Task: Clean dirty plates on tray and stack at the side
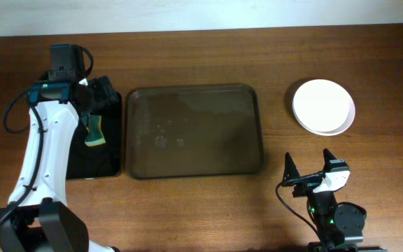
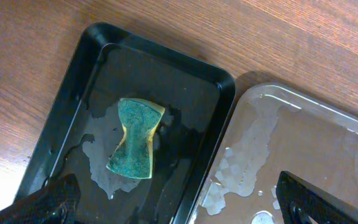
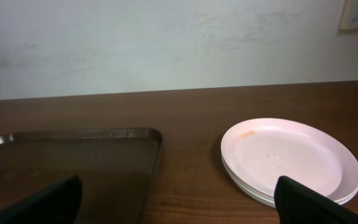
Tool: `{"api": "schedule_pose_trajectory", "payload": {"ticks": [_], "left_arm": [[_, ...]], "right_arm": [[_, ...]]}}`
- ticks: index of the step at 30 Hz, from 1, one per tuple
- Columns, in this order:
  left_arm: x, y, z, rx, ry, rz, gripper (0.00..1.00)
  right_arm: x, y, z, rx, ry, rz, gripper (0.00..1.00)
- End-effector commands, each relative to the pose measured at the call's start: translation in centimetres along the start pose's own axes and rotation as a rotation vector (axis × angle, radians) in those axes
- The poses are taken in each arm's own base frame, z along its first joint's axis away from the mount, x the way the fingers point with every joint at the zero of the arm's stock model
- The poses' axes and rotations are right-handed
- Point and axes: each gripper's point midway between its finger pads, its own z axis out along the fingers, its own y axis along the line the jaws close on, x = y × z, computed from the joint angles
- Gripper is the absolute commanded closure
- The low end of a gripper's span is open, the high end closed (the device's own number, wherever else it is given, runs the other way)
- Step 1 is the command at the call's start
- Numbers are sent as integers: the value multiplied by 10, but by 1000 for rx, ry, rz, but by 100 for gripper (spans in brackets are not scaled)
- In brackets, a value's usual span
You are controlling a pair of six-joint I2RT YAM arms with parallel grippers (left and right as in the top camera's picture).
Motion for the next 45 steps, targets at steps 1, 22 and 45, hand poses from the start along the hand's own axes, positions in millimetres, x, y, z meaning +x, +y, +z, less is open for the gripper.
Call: {"api": "schedule_pose_trajectory", "payload": {"ticks": [1, 22, 45], "left_arm": [[-1, -1, 1, 2, 1, 12, 1], [153, 31, -65, 199, -907, 356, 1], [155, 28, -69, 184, -1001, 445, 1]], "right_arm": [[2, 4, 0, -23, 0, 3, 2], [2, 4, 0, -23, 0, 3, 2], [2, 4, 0, -23, 0, 3, 2]]}}
